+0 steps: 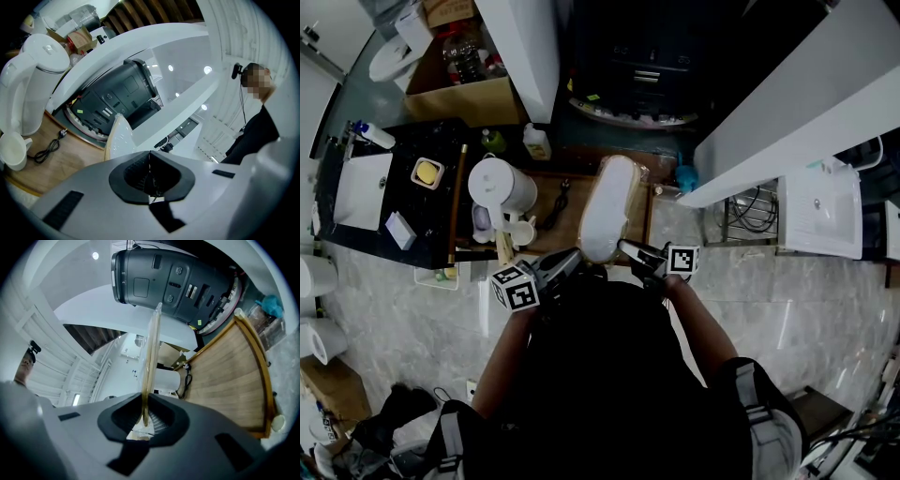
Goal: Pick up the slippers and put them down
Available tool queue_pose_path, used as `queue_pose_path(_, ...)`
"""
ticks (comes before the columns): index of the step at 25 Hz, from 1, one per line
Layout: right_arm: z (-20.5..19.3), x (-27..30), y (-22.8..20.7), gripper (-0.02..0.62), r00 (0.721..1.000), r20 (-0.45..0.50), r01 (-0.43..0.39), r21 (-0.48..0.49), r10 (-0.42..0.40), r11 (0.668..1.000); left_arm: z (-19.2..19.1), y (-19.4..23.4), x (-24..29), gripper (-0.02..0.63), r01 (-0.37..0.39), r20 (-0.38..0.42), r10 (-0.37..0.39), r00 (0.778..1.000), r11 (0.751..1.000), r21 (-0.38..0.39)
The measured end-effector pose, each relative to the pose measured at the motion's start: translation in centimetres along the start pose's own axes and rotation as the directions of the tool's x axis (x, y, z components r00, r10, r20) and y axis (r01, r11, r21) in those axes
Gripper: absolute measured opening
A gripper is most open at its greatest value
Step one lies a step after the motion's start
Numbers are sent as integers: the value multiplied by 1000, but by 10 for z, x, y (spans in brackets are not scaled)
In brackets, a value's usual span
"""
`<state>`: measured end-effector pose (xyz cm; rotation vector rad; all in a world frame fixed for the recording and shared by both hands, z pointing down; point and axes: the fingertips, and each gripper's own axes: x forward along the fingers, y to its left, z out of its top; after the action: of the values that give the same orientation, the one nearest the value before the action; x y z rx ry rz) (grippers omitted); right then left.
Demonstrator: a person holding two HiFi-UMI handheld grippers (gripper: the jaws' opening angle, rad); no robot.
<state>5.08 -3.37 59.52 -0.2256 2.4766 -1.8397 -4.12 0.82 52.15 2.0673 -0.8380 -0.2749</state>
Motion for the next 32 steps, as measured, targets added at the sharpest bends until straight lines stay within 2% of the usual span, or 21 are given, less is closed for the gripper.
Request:
queue_pose_path(18, -4, 7, 13, 51, 999, 47, -11, -1, 11, 1000, 5, 2, -11, 12, -12, -24, 12, 1000, 1000, 21)
queue_pose_path(32, -1, 11, 12, 52, 998, 58, -3, -1, 3, 1000, 6, 14, -12, 12, -14, -23, 14, 1000, 1000, -23)
